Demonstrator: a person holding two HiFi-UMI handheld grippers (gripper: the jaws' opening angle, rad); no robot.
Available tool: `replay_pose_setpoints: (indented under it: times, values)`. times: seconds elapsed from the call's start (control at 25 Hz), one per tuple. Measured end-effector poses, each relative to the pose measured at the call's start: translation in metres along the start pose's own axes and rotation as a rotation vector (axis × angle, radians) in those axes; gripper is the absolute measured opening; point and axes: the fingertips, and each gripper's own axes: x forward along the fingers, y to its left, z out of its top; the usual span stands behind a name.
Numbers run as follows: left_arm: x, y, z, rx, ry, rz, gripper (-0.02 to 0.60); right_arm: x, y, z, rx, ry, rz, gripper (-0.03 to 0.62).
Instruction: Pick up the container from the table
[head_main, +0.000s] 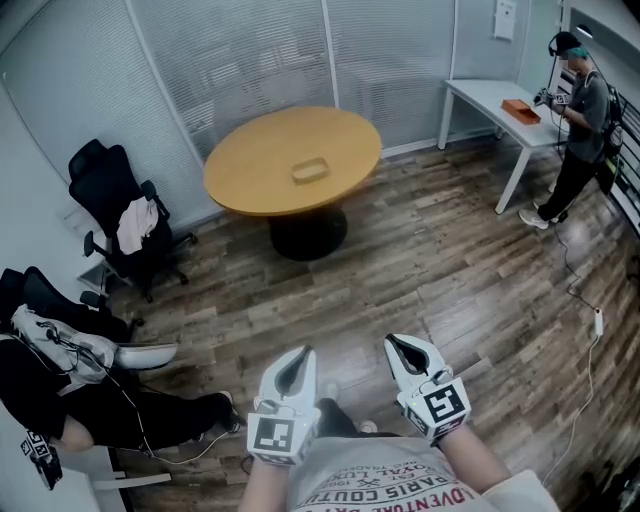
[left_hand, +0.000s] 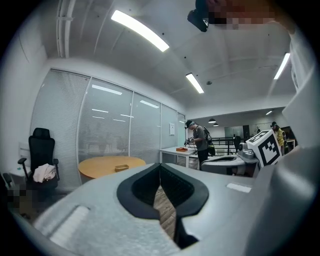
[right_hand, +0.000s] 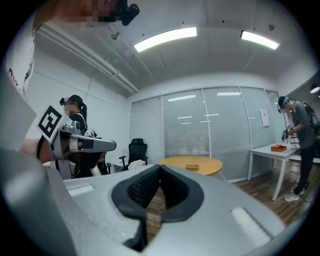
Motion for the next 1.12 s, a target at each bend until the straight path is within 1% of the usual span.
replay_pose_setpoints:
  times: [0.12, 0.2, 0.32, 0.4, 0.6, 0.72, 0.8, 0.92, 1.12]
  values:
    - [0.012, 0.005, -0.009, -0.013, 0.016, -0.009, 0.008, 0.004, -0.007, -0.008, 0.015, 0.016, -0.003, 0.003]
    - [0.025, 0.008, -0.013, -0.021, 0.026, -0.018, 0.008, 0.011, -0.010, -0.014, 0.018, 0.042, 0.012, 0.003]
    - [0.046, 0.017, -0.017, -0.025, 0.037, -0.035, 0.008, 0.029, -0.014, -0.022, -0.002, 0.083, 0.030, 0.003]
    - [0.063, 0.024, -0.021, -0.037, 0.049, -0.049, 0.008, 0.041, -0.024, -0.024, -0.007, 0.095, 0.010, 0.003]
    - [0.122, 0.052, -0.024, -0.056, 0.058, -0.076, 0.008, 0.085, -0.064, -0.017, -0.023, 0.093, -0.032, 0.003]
    - [0.163, 0.078, -0.019, -0.064, 0.059, -0.086, 0.008, 0.123, -0.091, -0.009, -0.013, 0.094, -0.051, 0.003]
    - [0.190, 0.100, -0.014, -0.075, 0.044, -0.092, 0.009, 0.153, -0.108, -0.002, -0.003, 0.088, -0.066, 0.003]
    - [0.228, 0.132, -0.005, -0.070, 0.025, -0.101, 0.008, 0.199, -0.131, 0.009, 0.001, 0.077, -0.087, 0.003]
    - [0.280, 0.186, 0.006, -0.049, 0.015, -0.099, 0.009, 0.270, -0.159, 0.020, 0.076, 0.071, -0.101, 0.003]
